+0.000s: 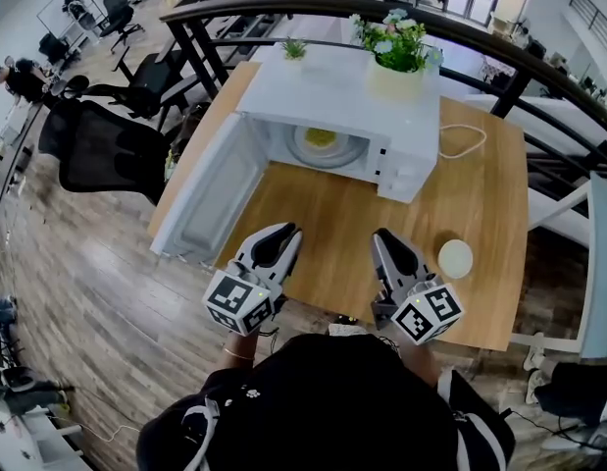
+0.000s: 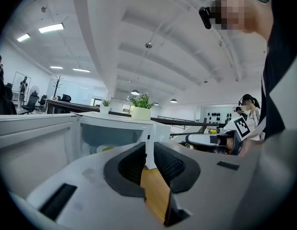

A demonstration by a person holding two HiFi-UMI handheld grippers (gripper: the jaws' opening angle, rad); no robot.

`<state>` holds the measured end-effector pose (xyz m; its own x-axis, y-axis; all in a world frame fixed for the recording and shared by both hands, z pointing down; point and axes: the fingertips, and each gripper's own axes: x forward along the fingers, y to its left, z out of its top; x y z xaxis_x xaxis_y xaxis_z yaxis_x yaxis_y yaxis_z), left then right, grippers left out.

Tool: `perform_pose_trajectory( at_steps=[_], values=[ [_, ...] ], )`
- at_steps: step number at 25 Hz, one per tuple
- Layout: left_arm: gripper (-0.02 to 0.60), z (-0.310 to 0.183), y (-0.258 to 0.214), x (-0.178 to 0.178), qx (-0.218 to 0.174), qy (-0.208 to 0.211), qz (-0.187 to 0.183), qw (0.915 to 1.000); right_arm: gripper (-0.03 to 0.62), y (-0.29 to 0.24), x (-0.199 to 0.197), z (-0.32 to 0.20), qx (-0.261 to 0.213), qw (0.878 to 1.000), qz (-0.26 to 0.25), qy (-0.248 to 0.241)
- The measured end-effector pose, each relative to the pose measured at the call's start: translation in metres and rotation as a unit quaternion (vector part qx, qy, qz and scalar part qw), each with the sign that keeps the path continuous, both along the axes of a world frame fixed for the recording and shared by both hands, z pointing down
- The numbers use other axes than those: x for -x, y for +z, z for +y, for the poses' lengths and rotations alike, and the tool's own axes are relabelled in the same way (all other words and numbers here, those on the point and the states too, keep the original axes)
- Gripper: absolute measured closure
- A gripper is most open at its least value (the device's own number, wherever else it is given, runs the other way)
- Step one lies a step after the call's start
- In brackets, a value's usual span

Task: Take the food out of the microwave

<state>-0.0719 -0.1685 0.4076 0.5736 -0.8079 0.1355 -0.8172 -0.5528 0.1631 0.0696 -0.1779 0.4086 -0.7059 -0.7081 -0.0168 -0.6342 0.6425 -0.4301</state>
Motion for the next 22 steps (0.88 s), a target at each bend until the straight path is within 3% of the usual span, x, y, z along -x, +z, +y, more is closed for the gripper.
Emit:
perform_pose_trajectory(
  at_steps=[10,22],
  values=[
    [0.545,-0.037,0.008,-0.003,0.016,-0.005,-0.006,0.9998,0.553,0.008,-0.013,-0.025,0.013,1.0,-0.008,0.008],
    [0.541,-0.096,0.039,0.043,0.052,-0.044,-0.01,0.9976,0.53,0.028,0.024,-0.068,0.039,0.999,0.027,0.012]
  ],
)
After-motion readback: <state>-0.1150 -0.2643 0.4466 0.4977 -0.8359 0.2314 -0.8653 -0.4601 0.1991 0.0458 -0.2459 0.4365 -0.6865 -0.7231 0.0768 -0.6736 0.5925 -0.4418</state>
